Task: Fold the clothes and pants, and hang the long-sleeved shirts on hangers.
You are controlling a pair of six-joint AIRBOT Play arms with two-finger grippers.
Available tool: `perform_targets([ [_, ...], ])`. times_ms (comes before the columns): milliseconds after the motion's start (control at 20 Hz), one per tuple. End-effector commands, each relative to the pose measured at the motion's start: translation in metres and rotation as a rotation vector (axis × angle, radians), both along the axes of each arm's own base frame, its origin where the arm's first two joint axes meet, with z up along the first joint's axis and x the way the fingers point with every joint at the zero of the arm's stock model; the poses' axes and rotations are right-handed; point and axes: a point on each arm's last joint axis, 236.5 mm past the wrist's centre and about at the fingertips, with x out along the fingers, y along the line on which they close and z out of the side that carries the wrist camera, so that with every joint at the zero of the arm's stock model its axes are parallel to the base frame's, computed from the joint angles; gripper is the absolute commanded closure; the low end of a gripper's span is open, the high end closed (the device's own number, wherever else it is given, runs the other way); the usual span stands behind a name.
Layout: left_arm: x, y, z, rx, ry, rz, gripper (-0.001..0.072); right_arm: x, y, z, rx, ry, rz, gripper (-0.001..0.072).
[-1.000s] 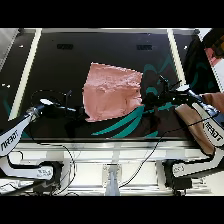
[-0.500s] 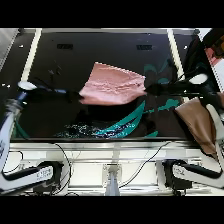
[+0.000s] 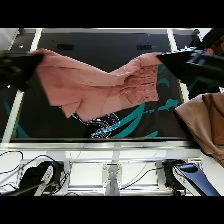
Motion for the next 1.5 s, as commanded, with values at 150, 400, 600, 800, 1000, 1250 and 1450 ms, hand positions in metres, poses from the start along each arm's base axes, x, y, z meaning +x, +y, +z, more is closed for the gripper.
perform_targets([
  [150, -0.072, 0.021, 0.027, -0.115, -0.014, 0.175, 0.0701, -0.063, 0.016, 0.005, 0.118, 0.186, 0.051, 0.0691],
  [400, 0.010, 0.015, -0.116, -0.098, 0.450, 0.115, 0.0699, -0.023, 0.052, -0.133, 0.100, 0.487, 0.009, 0.0691],
  [600, 0.080, -0.021, -0.220, 0.033, 0.566, 0.001, 0.0699, 0.061, 0.032, -0.200, 0.129, 0.476, -0.243, 0.0691],
  [800, 0.145, -0.058, -0.299, -0.010, 0.635, 0.088, 0.0699, 0.132, 0.010, -0.237, 0.158, 0.417, -0.439, 0.0691],
  [1000, 0.129, -0.081, -0.335, 0.000, 0.768, 0.043, 0.0699, 0.150, -0.025, -0.289, 0.080, 0.508, -0.515, 0.0691],
  [1250, 0.089, -0.095, -0.353, 0.037, 0.928, -0.052, 0.0699, 0.096, -0.100, -0.357, -0.225, 0.776, -0.471, 0.0691],
  [1450, 0.052, -0.109, -0.382, 0.134, 1.071, -0.096, 0.0700, 0.053, -0.110, -0.388, -0.396, 0.917, -0.359, 0.0691],
])
